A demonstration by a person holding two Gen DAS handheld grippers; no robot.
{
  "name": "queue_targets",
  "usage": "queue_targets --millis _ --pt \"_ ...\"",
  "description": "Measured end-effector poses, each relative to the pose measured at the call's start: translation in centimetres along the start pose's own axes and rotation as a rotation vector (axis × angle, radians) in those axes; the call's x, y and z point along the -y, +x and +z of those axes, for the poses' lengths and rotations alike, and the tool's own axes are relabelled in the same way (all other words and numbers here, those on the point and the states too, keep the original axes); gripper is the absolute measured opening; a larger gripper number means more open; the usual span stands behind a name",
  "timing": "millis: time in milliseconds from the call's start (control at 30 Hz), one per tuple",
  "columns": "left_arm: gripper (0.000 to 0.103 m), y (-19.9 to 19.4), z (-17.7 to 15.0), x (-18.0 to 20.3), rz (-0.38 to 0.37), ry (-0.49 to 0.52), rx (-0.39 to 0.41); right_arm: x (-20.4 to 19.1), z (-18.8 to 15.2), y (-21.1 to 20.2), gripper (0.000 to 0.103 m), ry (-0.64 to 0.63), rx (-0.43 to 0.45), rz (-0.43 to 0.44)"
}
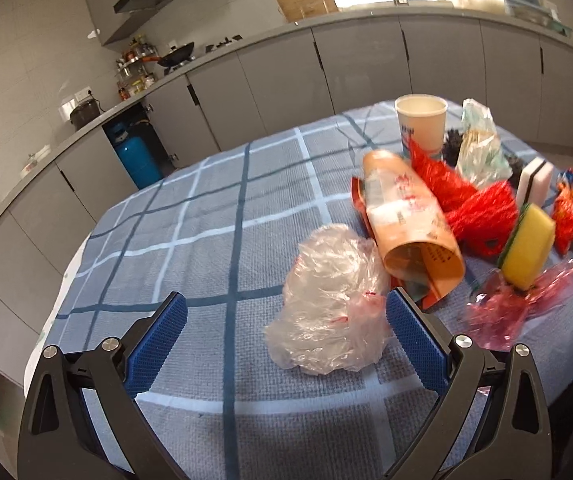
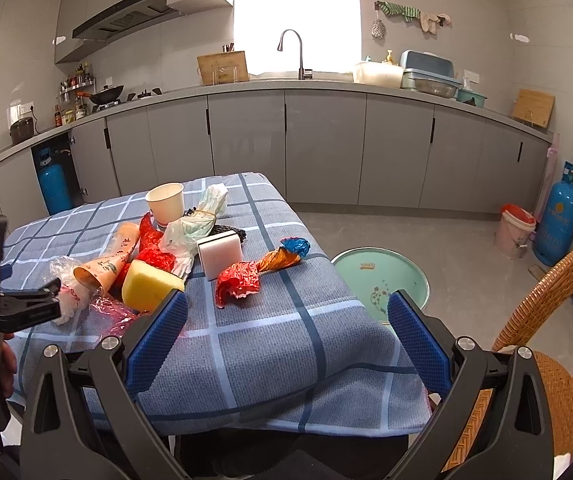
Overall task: Collect trash
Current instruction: 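Reach the left gripper to the clear plastic bag and close on it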
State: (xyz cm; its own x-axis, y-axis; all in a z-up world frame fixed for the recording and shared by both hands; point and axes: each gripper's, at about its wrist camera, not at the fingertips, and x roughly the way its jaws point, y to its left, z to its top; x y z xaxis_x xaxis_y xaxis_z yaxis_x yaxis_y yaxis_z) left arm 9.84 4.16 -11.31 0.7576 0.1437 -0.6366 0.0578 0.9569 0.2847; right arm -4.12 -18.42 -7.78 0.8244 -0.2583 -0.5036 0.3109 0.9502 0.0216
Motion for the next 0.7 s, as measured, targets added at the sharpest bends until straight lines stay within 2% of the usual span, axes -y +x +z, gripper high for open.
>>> queue_targets --millis 67,100,133,167,200,233,300,533,700 --pt "0.094 0.8 -0.3 0.2 -0.012 0.005 -0.018 0.1 -0.1 0.2 0.098 0.000 -0.006 -0.004" --pt "0.079 0.9 -0.5 0.2 -0.024 0.005 -0.021 0.1 -0.1 0.3 0.098 0.000 -0.009 -0.004" --pt "0.069 0.9 -0.6 0.2 -0.044 0.004 -0.025 0.1 -0.2 0.3 0.098 0.001 -0.010 -0.004" --pt "0.054 0.9 -0.7 0.1 -0.053 0.003 -0.030 0.0 -0.2 0.4 0.098 0.000 -0.011 -0.004" --pt "0.044 0.8 -0.9 0.0 -0.069 0.001 -0.036 0.0 -0.2 0.4 0.098 -0.002 -0.012 -0.004" --pt "0.041 0.6 -1.0 -0.2 -0.084 -0.004 -0.034 -0.1 -0.3 0.4 0.098 -0.004 -0.013 -0.003" --pt "0.023 0.2 -1.2 -0.3 -0.090 -0.003 -0.025 -0.2 -0.3 0.5 0.098 -0.008 -0.012 -0.002" --pt "0.016 -2.4 -1.5 -2.4 -0.097 -0.042 0.021 -0.4 -0.4 0.6 0.098 -0.006 -0.017 -0.003" --pt "0.015 -5.1 -0.4 -4.1 -0.055 -0.062 0.109 -0.2 -0.2 1.1 0.098 -0.002 -0.015 -0.008"
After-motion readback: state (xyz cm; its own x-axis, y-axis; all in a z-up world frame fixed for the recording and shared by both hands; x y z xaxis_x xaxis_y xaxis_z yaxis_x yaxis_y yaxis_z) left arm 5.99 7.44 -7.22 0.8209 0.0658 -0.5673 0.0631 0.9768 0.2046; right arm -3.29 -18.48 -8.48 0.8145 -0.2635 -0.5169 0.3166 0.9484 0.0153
